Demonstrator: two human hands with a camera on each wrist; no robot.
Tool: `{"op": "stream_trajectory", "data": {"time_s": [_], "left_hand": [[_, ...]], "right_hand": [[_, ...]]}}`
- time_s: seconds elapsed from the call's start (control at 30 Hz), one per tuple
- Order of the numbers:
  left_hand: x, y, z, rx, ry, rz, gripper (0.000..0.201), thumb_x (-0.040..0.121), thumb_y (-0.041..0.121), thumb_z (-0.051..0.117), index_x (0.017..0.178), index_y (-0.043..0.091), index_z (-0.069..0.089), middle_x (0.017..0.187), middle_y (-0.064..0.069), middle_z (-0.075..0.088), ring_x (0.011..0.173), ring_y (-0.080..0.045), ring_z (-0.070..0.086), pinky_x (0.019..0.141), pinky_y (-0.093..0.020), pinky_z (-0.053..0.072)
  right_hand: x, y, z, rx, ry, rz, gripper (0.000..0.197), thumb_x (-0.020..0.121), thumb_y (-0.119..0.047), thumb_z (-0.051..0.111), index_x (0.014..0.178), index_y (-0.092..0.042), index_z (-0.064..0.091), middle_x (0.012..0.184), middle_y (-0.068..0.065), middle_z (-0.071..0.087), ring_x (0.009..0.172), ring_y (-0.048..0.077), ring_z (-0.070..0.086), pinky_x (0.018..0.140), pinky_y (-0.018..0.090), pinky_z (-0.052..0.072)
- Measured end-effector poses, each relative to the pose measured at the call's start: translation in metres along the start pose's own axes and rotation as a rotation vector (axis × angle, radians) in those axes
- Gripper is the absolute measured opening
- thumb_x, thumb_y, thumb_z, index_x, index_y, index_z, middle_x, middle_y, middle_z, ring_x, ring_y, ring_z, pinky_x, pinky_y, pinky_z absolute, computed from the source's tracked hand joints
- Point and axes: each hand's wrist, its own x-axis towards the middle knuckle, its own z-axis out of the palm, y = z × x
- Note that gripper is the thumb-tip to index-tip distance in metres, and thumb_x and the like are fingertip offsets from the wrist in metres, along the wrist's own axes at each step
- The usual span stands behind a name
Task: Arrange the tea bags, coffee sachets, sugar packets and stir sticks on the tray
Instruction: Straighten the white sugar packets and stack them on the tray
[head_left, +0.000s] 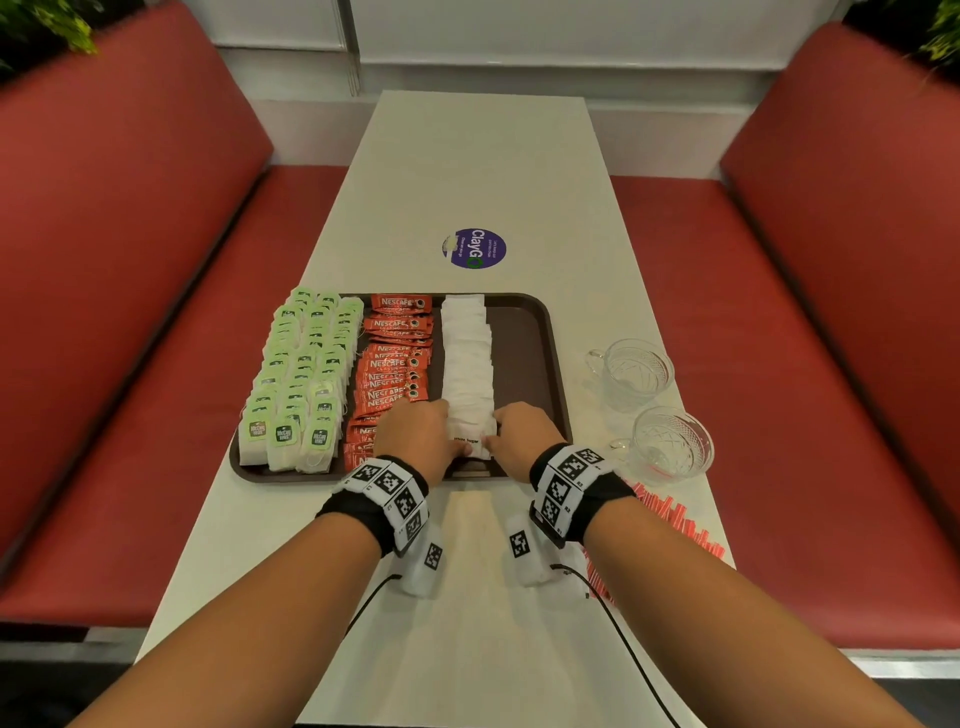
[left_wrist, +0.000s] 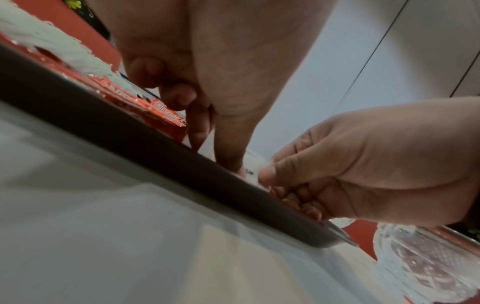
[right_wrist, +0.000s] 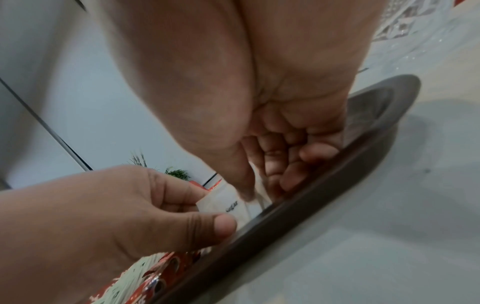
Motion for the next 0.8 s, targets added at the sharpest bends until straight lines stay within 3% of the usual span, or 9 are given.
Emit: {"op": "stream_trajectory", "data": {"time_s": [0.07,0.27,0.33,0.4,0.47,0.53,0.6,0.8], "left_hand": [[0.000,0.000,-0.001,0.035,-0.017,-0.006,0.046,0.077,0.058,0.073,0.095,0.019,0.059,0.092,-0.005,0.065,0.095,-0.026,0.058,0.081,-0.042,0.051],[-0.006,-0.001,-0.001,-0.008,-0.007,-0.018,0.066,0.070,0.059,0.078,0.118,0.021,0.052,0.099,-0.005,0.067,0.095,-0.027,0.061,0.082,-0.041,0.053],[-0.010,-0.002,-0.008,-0.028,0.040,-0.031,0.072,0.070,0.064,0.076,0.123,0.022,0.051,0.101,-0.001,0.068,0.095,-0.026,0.063,0.083,-0.041,0.054],[-0.017,0.001,-0.016,-0.014,0.118,0.002,0.069,0.075,0.067,0.070,0.125,0.023,0.056,0.106,0.002,0.068,0.101,-0.024,0.061,0.086,-0.041,0.052],[-0.029,0.010,-0.022,-0.070,0.143,0.093,0.053,0.083,0.061,0.066,0.121,0.024,0.062,0.108,0.004,0.066,0.104,-0.022,0.058,0.090,-0.041,0.049],[-0.045,0.024,-0.022,-0.139,0.075,0.228,0.035,0.088,0.052,0.065,0.113,0.028,0.067,0.104,0.007,0.066,0.101,-0.018,0.056,0.089,-0.038,0.047],[-0.060,0.039,-0.013,-0.124,-0.031,0.356,0.029,0.088,0.051,0.065,0.108,0.030,0.069,0.101,0.009,0.066,0.098,-0.015,0.055,0.085,-0.034,0.046],[-0.081,0.064,0.022,0.061,-0.204,0.507,0.057,0.073,0.073,0.066,0.112,0.031,0.065,0.102,0.008,0.062,0.097,-0.017,0.054,0.084,-0.036,0.048]], "right_hand": [[0.001,-0.001,-0.002,-0.010,-0.002,-0.003,0.026,0.096,-0.022,0.062,0.115,-0.006,0.065,0.111,0.012,0.068,0.106,0.029,0.064,0.085,0.032,0.050],[-0.014,0.002,-0.014,-0.071,0.014,-0.035,0.019,0.098,-0.014,0.052,0.108,-0.003,0.062,0.105,0.014,0.066,0.101,0.031,0.063,0.081,0.034,0.050],[-0.026,0.009,-0.021,-0.040,0.036,-0.052,0.026,0.098,-0.016,0.052,0.120,-0.005,0.059,0.110,0.012,0.067,0.107,0.029,0.063,0.090,0.036,0.051],[-0.041,0.017,-0.027,-0.017,0.046,-0.064,0.039,0.099,-0.017,0.052,0.137,-0.008,0.053,0.121,0.010,0.066,0.116,0.027,0.059,0.100,0.035,0.048],[-0.059,0.026,-0.033,-0.011,0.065,-0.077,0.042,0.098,-0.022,0.057,0.138,-0.013,0.054,0.124,0.007,0.066,0.117,0.024,0.059,0.101,0.034,0.047],[-0.079,0.036,-0.034,-0.073,0.057,-0.093,0.039,0.094,-0.029,0.062,0.131,-0.016,0.059,0.118,0.003,0.067,0.112,0.022,0.060,0.098,0.035,0.049],[-0.095,0.047,-0.031,-0.156,0.025,-0.105,0.037,0.090,-0.032,0.066,0.124,-0.017,0.062,0.113,0.000,0.068,0.107,0.020,0.062,0.093,0.033,0.050],[-0.121,0.067,-0.018,-0.322,-0.075,-0.078,0.048,0.083,-0.025,0.073,0.128,-0.019,0.059,0.116,0.001,0.065,0.105,0.020,0.060,0.081,0.027,0.045]]}}
